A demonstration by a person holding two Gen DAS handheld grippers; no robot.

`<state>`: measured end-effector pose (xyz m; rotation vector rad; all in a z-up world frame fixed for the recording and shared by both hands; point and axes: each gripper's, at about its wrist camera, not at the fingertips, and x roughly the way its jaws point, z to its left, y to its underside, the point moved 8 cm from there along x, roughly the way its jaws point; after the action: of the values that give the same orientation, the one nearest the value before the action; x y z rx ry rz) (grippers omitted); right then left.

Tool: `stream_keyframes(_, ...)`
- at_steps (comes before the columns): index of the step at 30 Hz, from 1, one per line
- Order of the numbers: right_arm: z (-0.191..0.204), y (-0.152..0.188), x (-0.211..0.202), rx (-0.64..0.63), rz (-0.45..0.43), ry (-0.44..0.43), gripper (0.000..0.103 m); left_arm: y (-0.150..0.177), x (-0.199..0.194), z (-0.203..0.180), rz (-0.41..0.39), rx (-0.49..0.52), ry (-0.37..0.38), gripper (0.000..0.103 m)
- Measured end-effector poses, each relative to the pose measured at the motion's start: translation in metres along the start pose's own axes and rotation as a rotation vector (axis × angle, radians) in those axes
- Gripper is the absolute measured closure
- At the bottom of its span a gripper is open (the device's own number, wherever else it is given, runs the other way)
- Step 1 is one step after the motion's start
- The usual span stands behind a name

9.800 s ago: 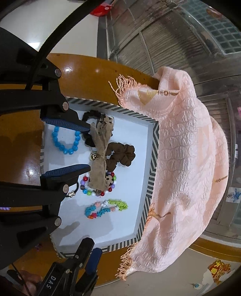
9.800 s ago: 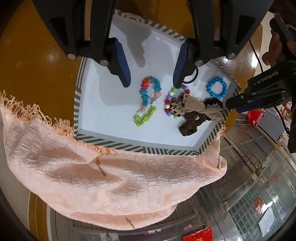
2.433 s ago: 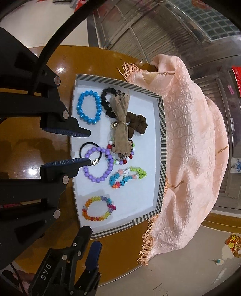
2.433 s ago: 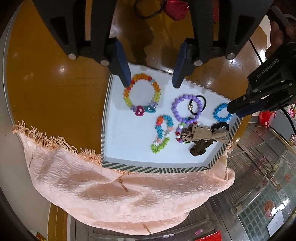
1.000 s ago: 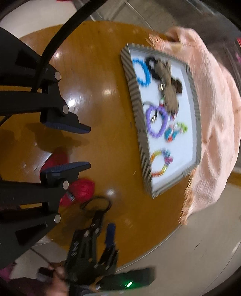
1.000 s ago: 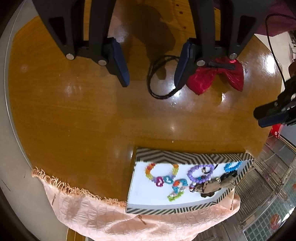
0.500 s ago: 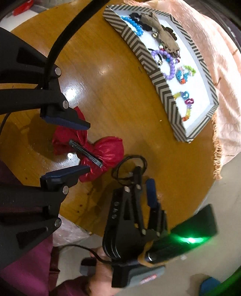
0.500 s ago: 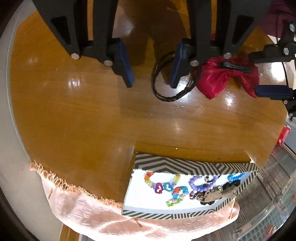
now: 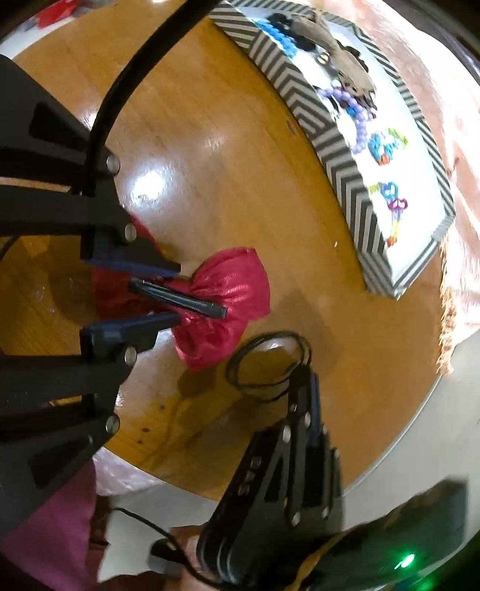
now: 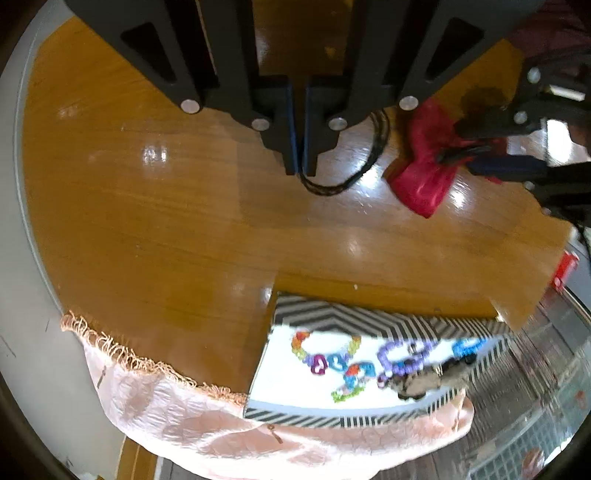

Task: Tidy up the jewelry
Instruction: 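Grasp the red bow with the left tool while the right tool grasps the black hair ties, then carry the red bow and black hair ties into the tray and release them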

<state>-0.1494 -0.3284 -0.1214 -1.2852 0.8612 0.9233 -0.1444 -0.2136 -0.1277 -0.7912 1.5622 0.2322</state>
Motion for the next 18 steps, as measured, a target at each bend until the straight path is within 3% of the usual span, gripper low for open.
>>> stream_keyframes(6, 0.000, -0.017, -0.019, 0.020, -0.037, -0.051, 0.100, -0.013, -0.027, 0.024, -0.078, -0.054, -0.023, 0.095)
stream_keyframes(18, 0.010, -0.045, -0.042, -0.010, -0.080, -0.088, 0.100, -0.025, -0.055, 0.059, -0.143, -0.147, -0.062, 0.095)
